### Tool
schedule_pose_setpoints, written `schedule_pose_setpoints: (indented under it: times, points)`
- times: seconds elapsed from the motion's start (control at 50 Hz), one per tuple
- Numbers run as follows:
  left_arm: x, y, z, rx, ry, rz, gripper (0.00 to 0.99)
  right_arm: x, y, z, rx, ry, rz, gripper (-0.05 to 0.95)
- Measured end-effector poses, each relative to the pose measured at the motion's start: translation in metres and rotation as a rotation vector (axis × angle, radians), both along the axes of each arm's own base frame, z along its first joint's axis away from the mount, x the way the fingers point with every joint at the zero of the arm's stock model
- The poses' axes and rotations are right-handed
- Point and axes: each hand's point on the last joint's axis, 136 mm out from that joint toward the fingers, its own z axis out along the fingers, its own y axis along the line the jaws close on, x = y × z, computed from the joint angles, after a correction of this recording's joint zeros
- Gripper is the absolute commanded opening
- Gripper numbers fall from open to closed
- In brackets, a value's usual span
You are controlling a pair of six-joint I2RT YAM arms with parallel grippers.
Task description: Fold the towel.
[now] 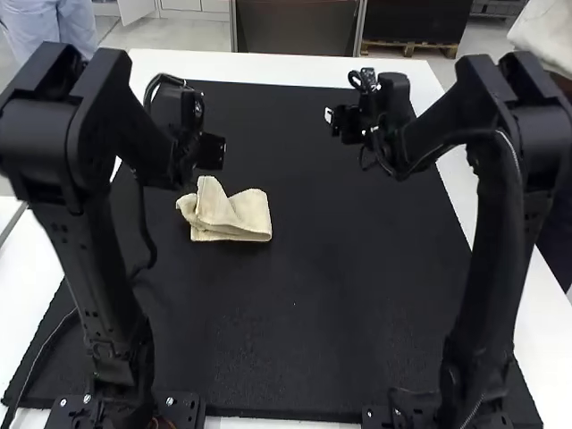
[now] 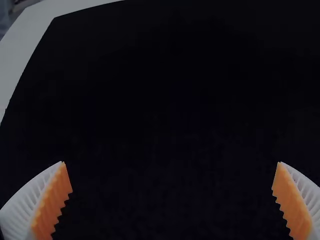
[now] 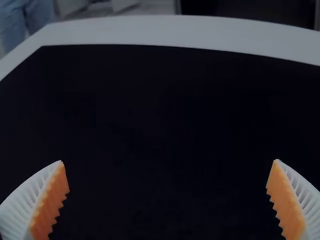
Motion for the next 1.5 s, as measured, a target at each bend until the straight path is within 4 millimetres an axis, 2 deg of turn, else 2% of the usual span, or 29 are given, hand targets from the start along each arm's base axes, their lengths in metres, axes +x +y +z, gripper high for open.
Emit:
schedule_pose_setpoints:
  times: [0.18, 0.3, 0.64, 0.94, 1.28, 1.5]
  points:
    - [-0.008, 0.002, 0.026, -0.01, -0.034, 0.011, 0.944, -0.015, -0.011, 0.022, 0.003, -0.02, -0.013, 0.91]
    - [-0.014, 0.004, 0.037, -0.011, -0.042, 0.02, 0.944, -0.032, -0.016, 0.037, 0.008, -0.038, -0.014, 0.91]
    - [-0.028, 0.007, 0.068, -0.02, -0.09, 0.04, 0.944, -0.071, -0.028, 0.055, 0.01, -0.046, -0.021, 0.91]
    - [-0.055, 0.009, 0.072, -0.026, -0.109, 0.046, 0.944, -0.106, -0.041, 0.072, 0.019, -0.081, -0.036, 0.91]
    - [-0.08, 0.011, 0.077, -0.032, -0.148, 0.05, 0.944, -0.138, -0.082, 0.087, 0.026, -0.129, -0.122, 0.91]
    - [-0.083, 0.014, 0.07, -0.03, -0.139, 0.058, 0.944, -0.147, -0.091, 0.079, 0.023, -0.122, -0.143, 0.9]
